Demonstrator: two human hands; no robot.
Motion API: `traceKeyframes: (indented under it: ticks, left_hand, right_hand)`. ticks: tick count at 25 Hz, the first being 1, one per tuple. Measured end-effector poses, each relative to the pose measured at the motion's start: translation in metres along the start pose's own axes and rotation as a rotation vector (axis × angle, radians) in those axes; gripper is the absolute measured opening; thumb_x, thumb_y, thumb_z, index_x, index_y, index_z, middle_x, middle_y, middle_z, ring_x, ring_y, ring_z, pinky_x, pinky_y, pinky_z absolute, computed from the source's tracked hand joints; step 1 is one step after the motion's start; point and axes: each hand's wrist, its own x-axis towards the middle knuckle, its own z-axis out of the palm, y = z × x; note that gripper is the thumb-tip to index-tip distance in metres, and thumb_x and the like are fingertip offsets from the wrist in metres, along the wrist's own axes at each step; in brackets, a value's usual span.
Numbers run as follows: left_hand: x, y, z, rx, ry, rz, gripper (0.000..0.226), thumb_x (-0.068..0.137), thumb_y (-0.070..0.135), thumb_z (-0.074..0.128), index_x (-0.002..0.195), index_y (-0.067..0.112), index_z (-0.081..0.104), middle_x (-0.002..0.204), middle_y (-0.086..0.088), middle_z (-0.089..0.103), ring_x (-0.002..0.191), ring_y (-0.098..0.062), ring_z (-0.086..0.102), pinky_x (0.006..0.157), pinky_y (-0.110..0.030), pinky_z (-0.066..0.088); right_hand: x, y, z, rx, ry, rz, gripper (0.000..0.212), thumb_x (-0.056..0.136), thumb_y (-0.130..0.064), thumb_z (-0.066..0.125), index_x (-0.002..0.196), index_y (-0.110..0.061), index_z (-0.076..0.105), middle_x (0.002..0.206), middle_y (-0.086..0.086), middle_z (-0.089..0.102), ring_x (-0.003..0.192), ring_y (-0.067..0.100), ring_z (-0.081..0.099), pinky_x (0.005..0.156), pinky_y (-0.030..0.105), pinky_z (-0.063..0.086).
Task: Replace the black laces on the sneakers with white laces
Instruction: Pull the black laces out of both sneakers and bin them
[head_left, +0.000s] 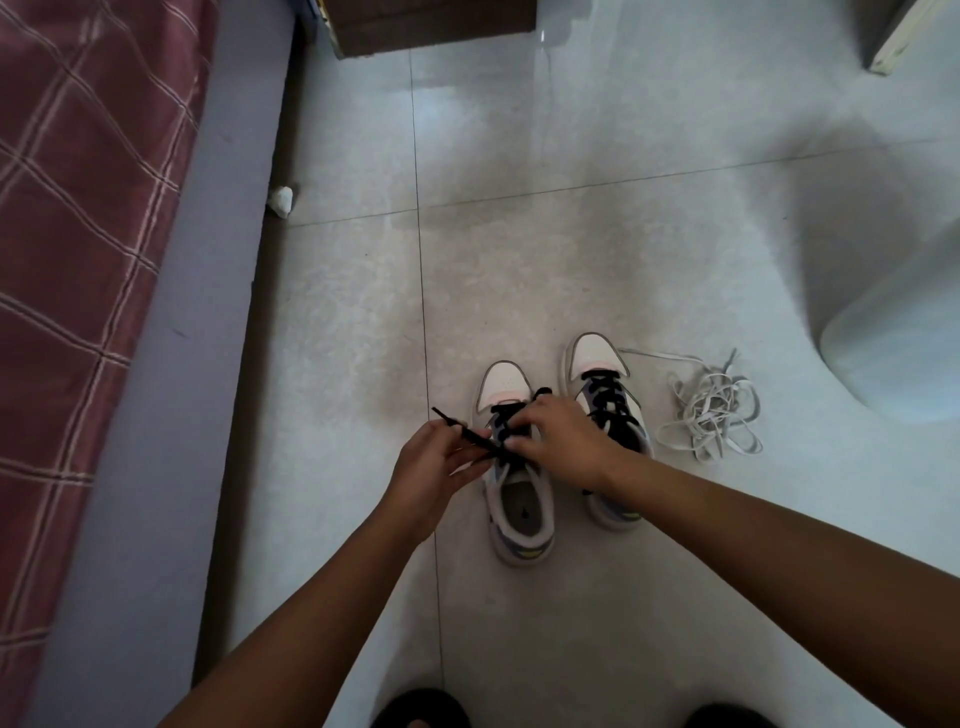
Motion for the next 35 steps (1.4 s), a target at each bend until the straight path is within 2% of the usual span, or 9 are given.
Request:
traceKeyframes:
  ticks: [5,11,16,22,24,26,30,33,35]
  left_hand:
    - [-0.004,-0.009,0.006,0.147,0.128,0.000,0.013,0.099,0.014,0.041,0.102,0.009,0.053,0.078,-0.011,0.062,0.085,-0.025,0.067,0.075,-0.036,0.057]
    - [-0.006,-0.024,0.004,0.420,0.141,0.051,0.005,0.097,0.020,0.047,0.101,0.019,0.052,0.089,-0.005,0.062,0.080,-0.015,0.064,0.061,-0.020,0.052]
    - [-0.007,-0.041,-0.002,0.979,-0.044,0.386,0.028,0.083,0.025,0.069,0.105,0.017,0.054,0.070,0.014,0.042,0.061,-0.001,0.046,0.055,-0.005,0.037]
    - [-0.009,-0.050,-0.019,1.131,-0.079,0.456,0.017,0.091,0.027,0.061,0.099,0.014,0.054,0.056,0.012,0.041,0.053,0.007,0.048,0.051,-0.009,0.035]
    - [-0.010,-0.049,-0.022,1.144,-0.061,0.460,0.013,0.092,0.029,0.058,0.090,0.018,0.054,0.056,0.011,0.043,0.051,0.002,0.047,0.051,-0.012,0.034]
    - [-0.011,-0.045,-0.022,1.149,-0.050,0.477,0.016,0.093,0.029,0.057,0.081,0.019,0.055,0.063,0.008,0.048,0.057,-0.002,0.046,0.054,-0.014,0.033]
    - [-0.016,-0.030,-0.014,0.973,-0.023,0.485,0.016,0.091,0.028,0.058,0.078,0.020,0.064,0.083,0.004,0.050,0.074,-0.001,0.052,0.066,-0.006,0.040]
    - [-0.024,-0.007,0.006,0.724,-0.001,0.454,0.016,0.090,0.021,0.060,0.076,0.019,0.067,0.097,0.003,0.049,0.089,-0.004,0.056,0.078,-0.015,0.049]
    - [-0.032,0.018,0.021,0.496,-0.042,0.421,0.025,0.092,0.017,0.056,0.070,0.020,0.067,0.092,0.001,0.058,0.087,-0.015,0.062,0.078,-0.027,0.055]
  right_hand:
    - [0.001,-0.011,0.004,-0.544,-0.101,-0.090,0.049,0.089,-0.052,0.049,0.122,-0.017,0.053,0.130,0.008,0.047,0.124,0.029,0.036,0.097,0.042,0.032]
    - [0.004,-0.017,-0.001,-0.447,-0.206,-0.048,0.028,0.093,-0.031,0.050,0.111,-0.015,0.062,0.121,0.010,0.052,0.115,0.029,0.043,0.093,0.042,0.037]
    - [0.003,-0.034,-0.018,0.543,-0.041,0.282,0.025,0.094,-0.014,0.050,0.073,-0.005,0.061,0.080,0.015,0.067,0.066,0.018,0.058,0.061,0.021,0.046]
    - [0.035,-0.048,-0.137,1.035,0.564,0.290,0.026,0.096,-0.013,0.050,0.070,-0.013,0.053,0.065,0.002,0.063,0.054,0.010,0.053,0.046,0.020,0.039]
    - [0.037,-0.049,-0.166,1.364,0.666,0.256,0.018,0.095,-0.010,0.051,0.077,-0.010,0.053,0.064,0.005,0.066,0.056,0.013,0.058,0.047,0.021,0.045]
    - [0.040,-0.048,-0.163,1.327,0.689,0.175,0.007,0.093,-0.009,0.053,0.088,-0.007,0.057,0.073,0.007,0.070,0.065,0.014,0.062,0.058,0.024,0.051]
    - [0.035,-0.017,-0.092,0.364,0.289,0.195,0.066,0.089,-0.019,0.062,0.145,-0.007,0.028,0.149,0.012,0.035,0.132,0.022,0.039,0.107,0.029,0.033]
    - [0.008,0.006,-0.032,0.172,-0.179,0.090,0.096,0.079,-0.034,0.073,0.150,-0.014,0.013,0.156,0.003,0.020,0.141,0.017,0.024,0.111,0.024,0.021]
    - [-0.007,0.011,-0.009,0.177,-0.297,0.039,0.117,0.067,-0.041,0.081,0.151,-0.017,0.004,0.156,0.001,0.018,0.142,0.017,0.020,0.115,0.030,0.021]
